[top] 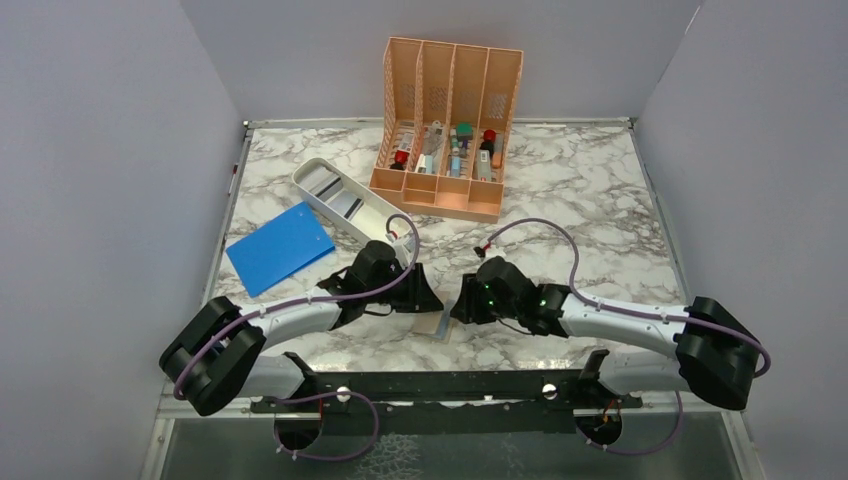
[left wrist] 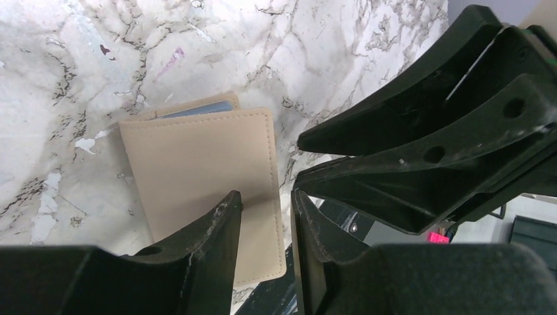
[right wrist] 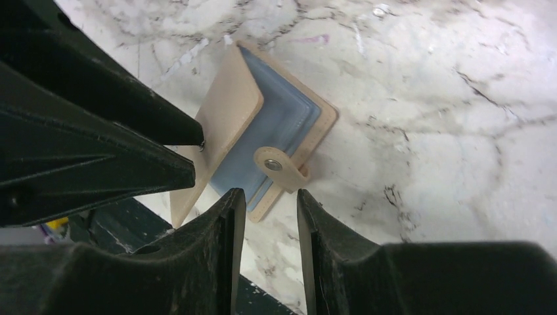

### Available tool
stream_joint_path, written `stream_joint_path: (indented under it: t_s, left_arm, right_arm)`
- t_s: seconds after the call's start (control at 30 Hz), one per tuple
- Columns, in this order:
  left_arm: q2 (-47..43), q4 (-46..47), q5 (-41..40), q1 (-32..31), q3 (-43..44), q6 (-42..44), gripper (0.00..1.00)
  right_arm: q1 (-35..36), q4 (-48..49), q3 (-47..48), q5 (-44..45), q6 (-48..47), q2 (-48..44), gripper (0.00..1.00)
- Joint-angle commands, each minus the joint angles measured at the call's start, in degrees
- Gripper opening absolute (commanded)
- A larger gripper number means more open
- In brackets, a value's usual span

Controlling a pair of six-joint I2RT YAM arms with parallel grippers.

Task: Put the credit cards into the card holder
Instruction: Close the card holder at the center of the board.

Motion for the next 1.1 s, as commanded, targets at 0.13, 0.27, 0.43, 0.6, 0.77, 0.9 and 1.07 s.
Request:
stream_joint_path:
  t_s: [0.13,0.27,0.43,0.6,0.77,0.9,1.07]
  left_arm:
    - [0.31,0.36,-0.81,-0.32,0.45,1.51,0.36]
    - [-0.34,-2.16,-2.61,-0.32,0.75,2.54,0.36]
    - [-0.60,-3.15,-3.77,-0.32,0.83,3.13,0.29]
    - [-0.13,-4.09,-5.01,-0.32,0.98,3.72,0.21]
    - [-0.06,-5.58,-6.01,-0.32,1.20,4.36,0.19]
    - [-0.32,-6.65,-6.81,-0.32,1.29,4.72,0.19]
    - [-0.42,-7.20,-7.55,-0.32,1.12,4.80,0.19]
  right_arm:
    - [0.29,-7.93,5.02,5.95,3.74,1.79,0.47]
    - [0.26,0.25,5.00,0.39,-6.49,2.94,0.53]
    - [0.24,6.11,3.45,-4.33,-12.64,3.87,0.60]
    - [0.22,9.37,3.06,-9.07,-16.18,6.05,0.63]
    - [0.22,9.36,2.78,-7.29,-17.08,6.33,0.66]
    - [0.22,8.61,3.01,-4.39,-18.24,7.50,0.70]
    - [0.21,9.30,3.38,-5.88,-18.77,9.00,0.73]
